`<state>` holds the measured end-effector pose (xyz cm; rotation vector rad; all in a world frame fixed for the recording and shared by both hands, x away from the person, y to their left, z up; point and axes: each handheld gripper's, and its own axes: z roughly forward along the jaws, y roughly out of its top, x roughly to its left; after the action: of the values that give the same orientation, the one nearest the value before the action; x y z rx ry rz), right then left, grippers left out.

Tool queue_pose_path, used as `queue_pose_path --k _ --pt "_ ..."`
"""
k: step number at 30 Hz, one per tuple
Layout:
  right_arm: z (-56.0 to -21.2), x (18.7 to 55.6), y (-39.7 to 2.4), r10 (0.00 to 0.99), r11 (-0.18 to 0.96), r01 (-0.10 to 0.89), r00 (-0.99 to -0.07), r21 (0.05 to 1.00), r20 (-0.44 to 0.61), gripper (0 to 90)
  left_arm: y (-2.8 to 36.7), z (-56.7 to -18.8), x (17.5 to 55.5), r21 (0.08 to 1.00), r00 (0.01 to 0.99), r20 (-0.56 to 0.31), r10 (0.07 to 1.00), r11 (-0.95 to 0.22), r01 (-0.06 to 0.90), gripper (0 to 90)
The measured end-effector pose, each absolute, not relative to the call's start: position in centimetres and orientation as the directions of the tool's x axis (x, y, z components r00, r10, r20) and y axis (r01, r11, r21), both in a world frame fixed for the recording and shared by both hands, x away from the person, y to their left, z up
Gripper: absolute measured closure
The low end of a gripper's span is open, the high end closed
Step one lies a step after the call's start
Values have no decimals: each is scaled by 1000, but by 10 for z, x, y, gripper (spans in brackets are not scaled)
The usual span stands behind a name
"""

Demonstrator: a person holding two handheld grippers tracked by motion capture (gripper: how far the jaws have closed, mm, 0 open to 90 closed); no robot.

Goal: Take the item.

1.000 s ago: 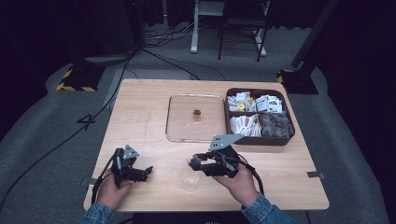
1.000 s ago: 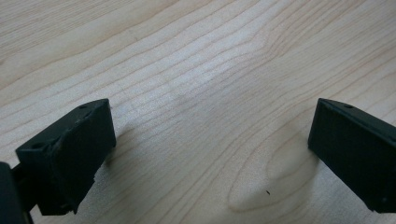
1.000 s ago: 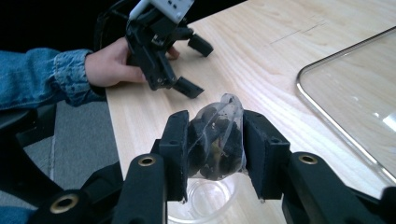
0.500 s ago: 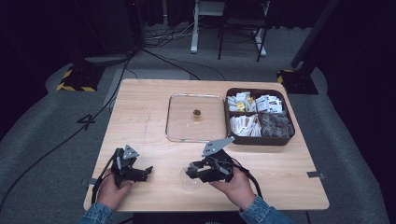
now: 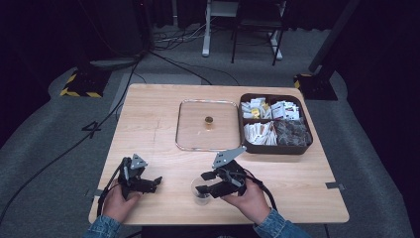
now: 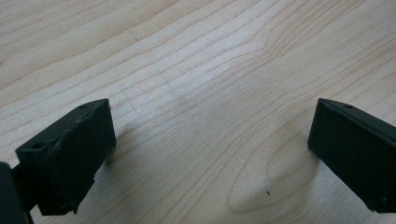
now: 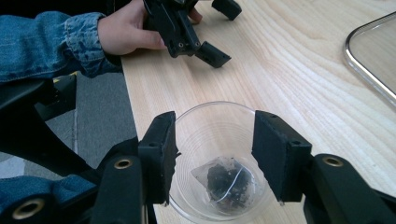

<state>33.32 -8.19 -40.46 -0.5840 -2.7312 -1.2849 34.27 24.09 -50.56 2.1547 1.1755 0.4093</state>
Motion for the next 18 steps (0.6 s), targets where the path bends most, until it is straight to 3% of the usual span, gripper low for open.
queue_pose_path --k 18 --pt "-369 332 -141 453 451 338 -884 826 114 416 241 -506 343 665 551 -32 834 -394 635 11"
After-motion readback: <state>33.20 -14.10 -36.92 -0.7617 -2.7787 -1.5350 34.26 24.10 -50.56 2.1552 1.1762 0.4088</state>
